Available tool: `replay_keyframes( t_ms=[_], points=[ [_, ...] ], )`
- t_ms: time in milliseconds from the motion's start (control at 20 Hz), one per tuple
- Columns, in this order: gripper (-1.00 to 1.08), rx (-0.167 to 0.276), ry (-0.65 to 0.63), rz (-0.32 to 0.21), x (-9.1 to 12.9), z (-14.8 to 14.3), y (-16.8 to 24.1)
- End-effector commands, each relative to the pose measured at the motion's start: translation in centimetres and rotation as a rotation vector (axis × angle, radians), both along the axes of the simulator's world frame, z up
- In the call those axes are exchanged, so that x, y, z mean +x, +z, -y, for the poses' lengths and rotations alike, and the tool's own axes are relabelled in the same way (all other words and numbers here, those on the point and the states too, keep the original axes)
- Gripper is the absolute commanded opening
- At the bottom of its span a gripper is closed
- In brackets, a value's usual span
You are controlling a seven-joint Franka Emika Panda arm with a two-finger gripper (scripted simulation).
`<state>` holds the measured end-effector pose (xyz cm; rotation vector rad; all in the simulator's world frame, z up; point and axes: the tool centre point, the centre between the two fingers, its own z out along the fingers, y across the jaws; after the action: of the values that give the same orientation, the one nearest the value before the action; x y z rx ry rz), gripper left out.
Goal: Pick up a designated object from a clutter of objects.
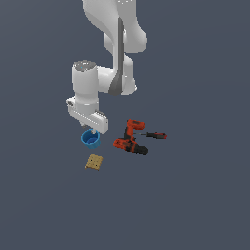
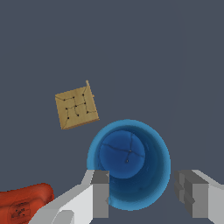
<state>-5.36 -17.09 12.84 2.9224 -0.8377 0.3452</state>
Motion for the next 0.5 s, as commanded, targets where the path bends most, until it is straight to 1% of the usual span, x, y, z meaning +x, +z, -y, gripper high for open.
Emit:
replay_keyframes(
  t_ms=[0, 450],
  points=[
    [0.28, -0.003, -0.032, 0.016, -0.9, 0.8, -0.9],
    [0.28, -0.008, -0.099, 0.048, -2.9, 2.3, -2.6]
  ],
)
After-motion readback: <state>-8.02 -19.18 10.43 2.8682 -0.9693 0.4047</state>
